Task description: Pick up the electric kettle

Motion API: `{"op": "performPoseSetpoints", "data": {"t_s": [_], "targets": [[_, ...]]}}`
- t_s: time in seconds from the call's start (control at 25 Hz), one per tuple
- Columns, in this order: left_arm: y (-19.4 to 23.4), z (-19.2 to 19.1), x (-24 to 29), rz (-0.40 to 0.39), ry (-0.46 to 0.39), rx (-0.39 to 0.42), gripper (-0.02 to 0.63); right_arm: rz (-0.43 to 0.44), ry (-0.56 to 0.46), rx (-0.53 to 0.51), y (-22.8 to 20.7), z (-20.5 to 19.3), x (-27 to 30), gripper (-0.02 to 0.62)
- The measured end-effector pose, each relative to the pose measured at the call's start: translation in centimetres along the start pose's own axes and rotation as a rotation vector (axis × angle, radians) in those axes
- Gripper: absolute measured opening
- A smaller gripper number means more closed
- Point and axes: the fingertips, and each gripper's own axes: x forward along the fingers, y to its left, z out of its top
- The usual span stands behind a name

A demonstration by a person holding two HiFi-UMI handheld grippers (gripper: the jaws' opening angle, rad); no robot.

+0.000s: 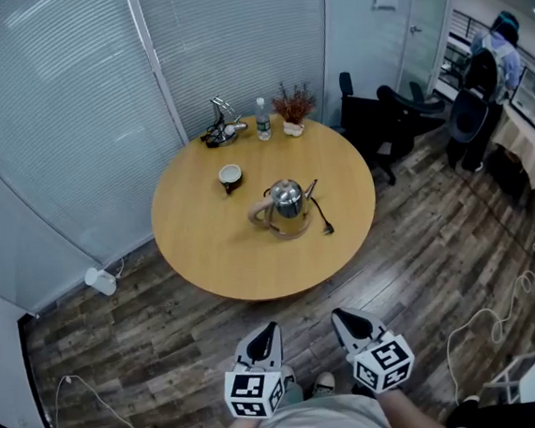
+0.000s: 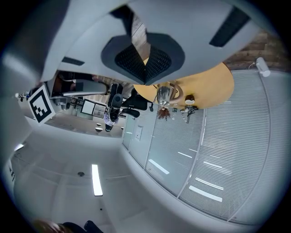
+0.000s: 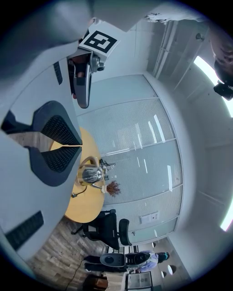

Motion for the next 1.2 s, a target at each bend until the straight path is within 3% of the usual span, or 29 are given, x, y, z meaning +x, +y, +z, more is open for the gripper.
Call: {"op": "performPoseSetpoints", "data": {"t_s": [0.64,1.2], "targets": [[5.0,1.4,0.3,-0.066,-0.009,0.026,0.003,-0.104,-0.015,0.011,2.0,0.9,3.5,0.035],[6.2,1.2,3.1,-0.07,0.008,0.01,0.003,-0.109,0.016,0.028,0.1,-0.2,6.0,0.035]]}}
